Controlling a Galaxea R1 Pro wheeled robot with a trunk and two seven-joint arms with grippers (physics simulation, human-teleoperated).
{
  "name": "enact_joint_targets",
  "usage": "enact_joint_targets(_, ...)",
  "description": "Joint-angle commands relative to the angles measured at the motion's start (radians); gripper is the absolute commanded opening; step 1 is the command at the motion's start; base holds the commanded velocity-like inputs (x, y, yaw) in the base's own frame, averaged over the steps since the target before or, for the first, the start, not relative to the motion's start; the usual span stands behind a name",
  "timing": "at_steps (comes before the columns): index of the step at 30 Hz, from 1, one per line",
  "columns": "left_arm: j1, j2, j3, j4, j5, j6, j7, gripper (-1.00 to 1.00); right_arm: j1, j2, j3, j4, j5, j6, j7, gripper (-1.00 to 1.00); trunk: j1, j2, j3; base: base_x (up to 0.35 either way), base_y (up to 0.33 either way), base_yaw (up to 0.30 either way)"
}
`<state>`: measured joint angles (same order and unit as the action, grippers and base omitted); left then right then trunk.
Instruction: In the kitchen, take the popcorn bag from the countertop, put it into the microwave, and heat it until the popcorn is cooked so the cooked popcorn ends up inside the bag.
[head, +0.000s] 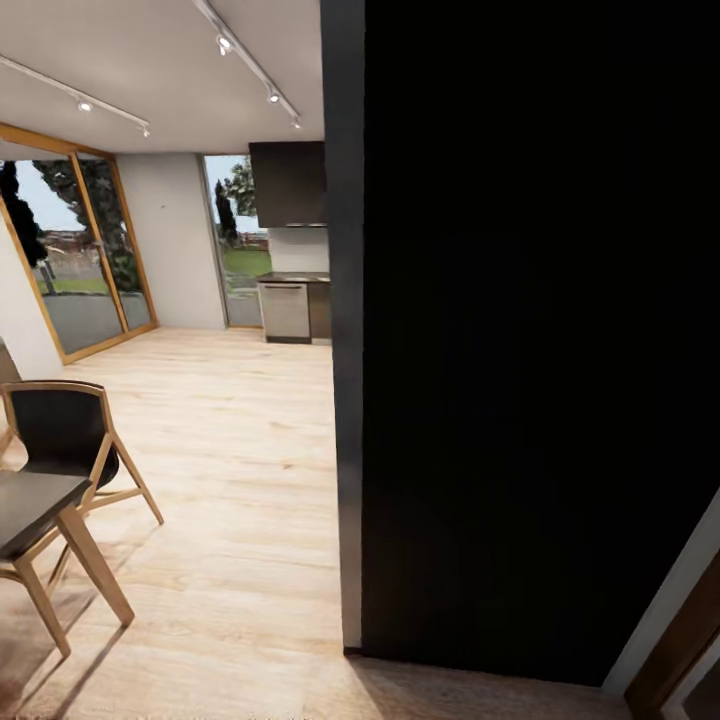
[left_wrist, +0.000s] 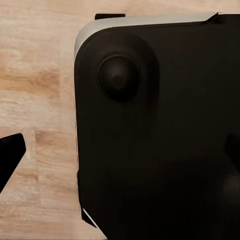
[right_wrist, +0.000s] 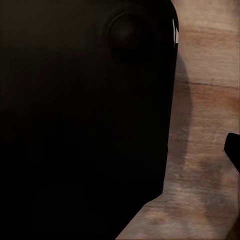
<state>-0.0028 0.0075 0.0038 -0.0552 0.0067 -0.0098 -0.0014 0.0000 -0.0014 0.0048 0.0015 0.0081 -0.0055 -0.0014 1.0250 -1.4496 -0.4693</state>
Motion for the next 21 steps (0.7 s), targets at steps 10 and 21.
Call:
enact_joint_targets(10,0.0,0.002,-0.001,0.0,-0.002,-0.001,0.0,1.0,0.0,0.0,0.0,0.0,0.002,-0.001,0.0,1.0,0.0,0.0,-0.001,0.0,0.0,0.269)
enact_joint_targets(21,0.0,0.002,-0.001,0.0,-0.002,-0.001,0.0,1.0,0.0,0.0,-0.002,0.0,0.003,-0.001,0.0,1.0,0.0,0.0,-0.001,0.0,0.0,0.269)
